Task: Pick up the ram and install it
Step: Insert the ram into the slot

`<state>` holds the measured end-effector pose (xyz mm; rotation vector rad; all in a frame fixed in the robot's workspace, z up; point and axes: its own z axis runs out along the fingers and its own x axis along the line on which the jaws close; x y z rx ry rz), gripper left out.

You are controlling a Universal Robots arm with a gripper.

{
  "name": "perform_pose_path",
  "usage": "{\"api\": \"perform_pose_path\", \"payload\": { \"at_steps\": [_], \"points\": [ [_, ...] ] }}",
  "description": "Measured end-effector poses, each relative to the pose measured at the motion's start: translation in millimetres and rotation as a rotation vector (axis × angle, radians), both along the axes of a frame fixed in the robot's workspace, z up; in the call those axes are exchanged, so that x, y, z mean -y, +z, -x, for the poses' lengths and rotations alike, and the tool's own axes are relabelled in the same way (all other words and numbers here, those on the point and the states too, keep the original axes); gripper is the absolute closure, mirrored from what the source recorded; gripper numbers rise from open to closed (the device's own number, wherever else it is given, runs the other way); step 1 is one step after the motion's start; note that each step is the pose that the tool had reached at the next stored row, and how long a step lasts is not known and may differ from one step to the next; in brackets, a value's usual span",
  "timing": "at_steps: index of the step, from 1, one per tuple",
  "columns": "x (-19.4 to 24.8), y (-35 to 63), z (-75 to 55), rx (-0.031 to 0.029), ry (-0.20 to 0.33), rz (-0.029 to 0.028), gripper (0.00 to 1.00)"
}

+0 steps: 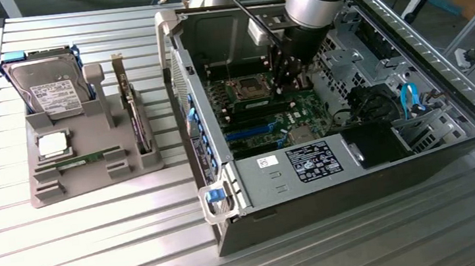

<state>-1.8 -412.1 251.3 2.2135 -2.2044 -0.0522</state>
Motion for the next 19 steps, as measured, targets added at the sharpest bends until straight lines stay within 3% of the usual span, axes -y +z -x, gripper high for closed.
{"api": "perform_pose_path", "payload": {
  "at_steps": [19],
  "points": [
    [0.9,-5.5,0.0,0.0,0.0,0.0001,0.88]
  ]
}}
